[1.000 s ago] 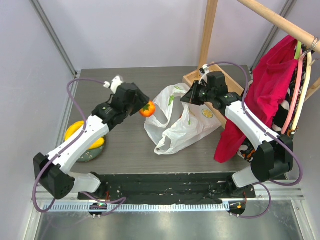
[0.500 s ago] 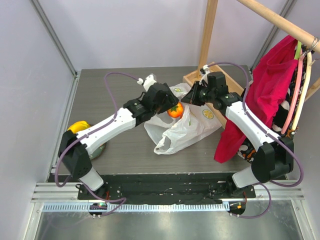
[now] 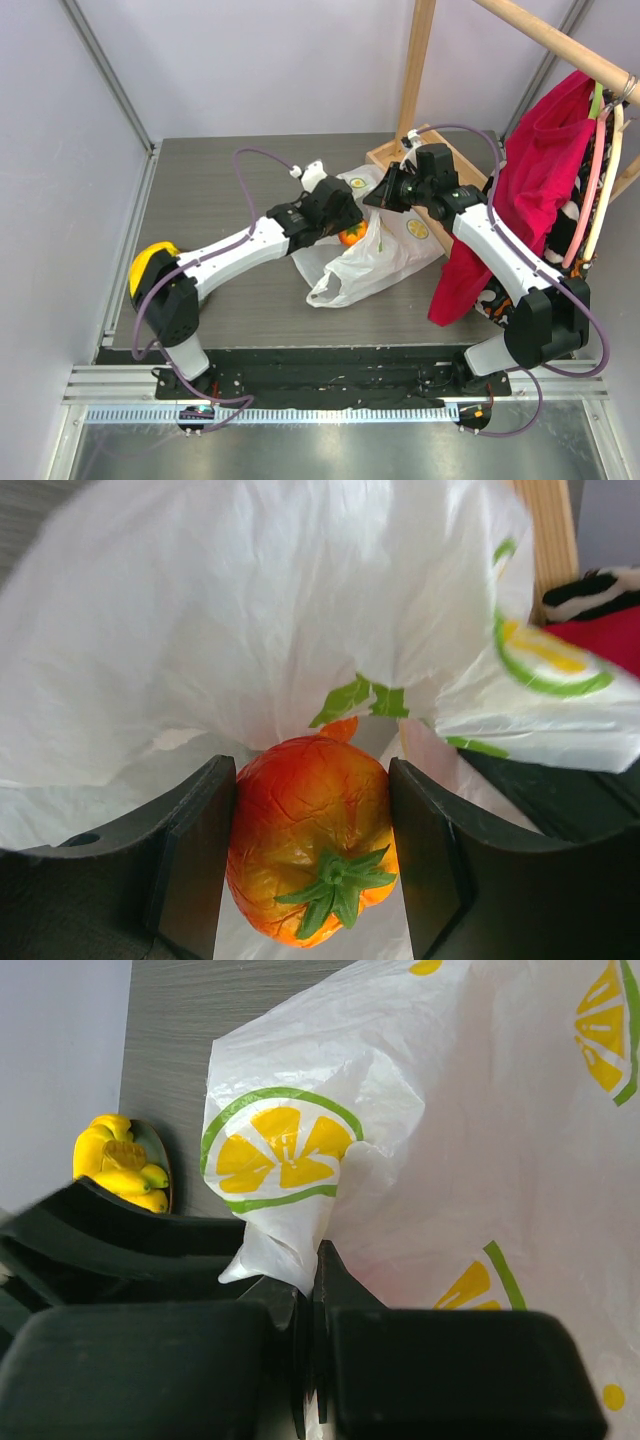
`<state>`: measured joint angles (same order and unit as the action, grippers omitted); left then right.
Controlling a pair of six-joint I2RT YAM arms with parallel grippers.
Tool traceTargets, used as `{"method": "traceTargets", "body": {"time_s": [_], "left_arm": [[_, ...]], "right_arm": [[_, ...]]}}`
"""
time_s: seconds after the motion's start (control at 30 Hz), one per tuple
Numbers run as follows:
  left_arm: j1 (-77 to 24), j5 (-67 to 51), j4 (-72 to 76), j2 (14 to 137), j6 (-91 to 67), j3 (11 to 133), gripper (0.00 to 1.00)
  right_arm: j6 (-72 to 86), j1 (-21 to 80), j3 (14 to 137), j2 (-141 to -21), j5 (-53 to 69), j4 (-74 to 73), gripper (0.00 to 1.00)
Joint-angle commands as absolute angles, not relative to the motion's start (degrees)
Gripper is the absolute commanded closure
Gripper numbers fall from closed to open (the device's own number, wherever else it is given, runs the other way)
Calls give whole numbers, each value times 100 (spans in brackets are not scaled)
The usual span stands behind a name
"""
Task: Place the fruits into the plastic bag
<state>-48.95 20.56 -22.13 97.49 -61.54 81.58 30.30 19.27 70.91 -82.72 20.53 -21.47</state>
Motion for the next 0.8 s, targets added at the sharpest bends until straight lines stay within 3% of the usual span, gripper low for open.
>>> {"method": "traceTargets", "body": {"time_s": [0.0,0.77], "left_arm": [[-5176,1794,-1881,10019,-6126,8130,42],[-5484,1854,-1652,10274,-6319,7295,28]], "right_arm": [[2988,1899,7207,-8060,2022,-2021,99],[3023,1907,7128,-7989,2013,-2021,99]]}}
